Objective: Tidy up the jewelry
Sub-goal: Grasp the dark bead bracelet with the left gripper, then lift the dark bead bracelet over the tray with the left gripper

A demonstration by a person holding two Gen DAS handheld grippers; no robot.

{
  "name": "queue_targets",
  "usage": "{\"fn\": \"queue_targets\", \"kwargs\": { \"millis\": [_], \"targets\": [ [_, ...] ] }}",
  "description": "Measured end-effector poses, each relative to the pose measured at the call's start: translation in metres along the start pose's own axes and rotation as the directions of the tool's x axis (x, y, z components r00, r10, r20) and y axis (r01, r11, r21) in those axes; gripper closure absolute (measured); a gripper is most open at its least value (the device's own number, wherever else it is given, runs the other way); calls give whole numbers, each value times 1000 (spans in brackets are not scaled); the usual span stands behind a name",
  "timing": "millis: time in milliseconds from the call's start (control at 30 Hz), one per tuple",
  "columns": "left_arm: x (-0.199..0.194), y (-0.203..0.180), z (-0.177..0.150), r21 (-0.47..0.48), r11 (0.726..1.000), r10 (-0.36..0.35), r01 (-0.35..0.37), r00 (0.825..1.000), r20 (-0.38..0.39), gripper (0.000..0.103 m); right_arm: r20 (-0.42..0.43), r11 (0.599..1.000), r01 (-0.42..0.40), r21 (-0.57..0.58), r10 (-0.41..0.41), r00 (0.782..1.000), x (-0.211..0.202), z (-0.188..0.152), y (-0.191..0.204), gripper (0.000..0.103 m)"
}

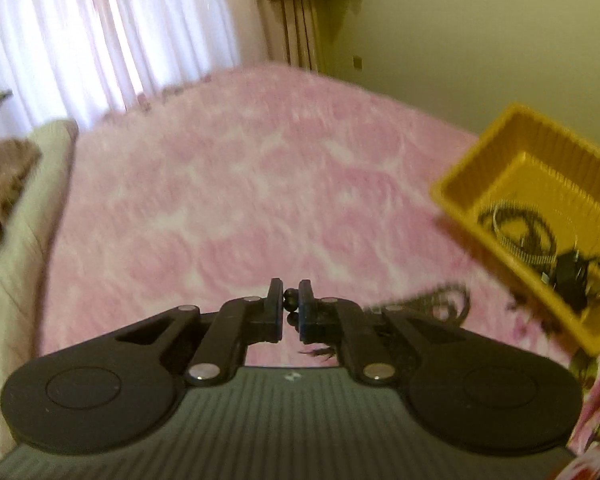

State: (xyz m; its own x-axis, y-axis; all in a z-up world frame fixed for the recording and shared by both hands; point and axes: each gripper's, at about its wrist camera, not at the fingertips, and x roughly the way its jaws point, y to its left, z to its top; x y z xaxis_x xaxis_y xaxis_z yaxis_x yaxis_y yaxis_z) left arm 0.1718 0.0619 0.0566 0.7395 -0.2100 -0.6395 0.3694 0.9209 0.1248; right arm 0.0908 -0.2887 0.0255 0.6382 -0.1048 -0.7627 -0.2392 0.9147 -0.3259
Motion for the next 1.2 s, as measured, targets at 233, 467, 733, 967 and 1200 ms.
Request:
{"fn": "queue_targets", "kwargs": {
  "millis": [233,467,733,967,1200],
  "targets": [
    [-51,17,55,32,999,14,-18,991,133,97,2,1000,5,-5,-5,1000,-1,1,1,98],
    [-94,25,107,69,997,9,-26,974,226,97,4,1000,7,-5,-7,1000,-3,1,1,98],
    [-131,28,163,116,992,5,-42,951,308,97,5,1000,7,-7,-7,1000,-3,1,1,98],
    [-152,20,209,154,988,-42,-14,934,354,97,5,1000,6,-6,-6,1000,-4,1,1,98],
    [-155,-4,237,207,978,-97,19,922,375,97,6,1000,6,-7,-6,1000,-4,1,0,98]
  ]
}}
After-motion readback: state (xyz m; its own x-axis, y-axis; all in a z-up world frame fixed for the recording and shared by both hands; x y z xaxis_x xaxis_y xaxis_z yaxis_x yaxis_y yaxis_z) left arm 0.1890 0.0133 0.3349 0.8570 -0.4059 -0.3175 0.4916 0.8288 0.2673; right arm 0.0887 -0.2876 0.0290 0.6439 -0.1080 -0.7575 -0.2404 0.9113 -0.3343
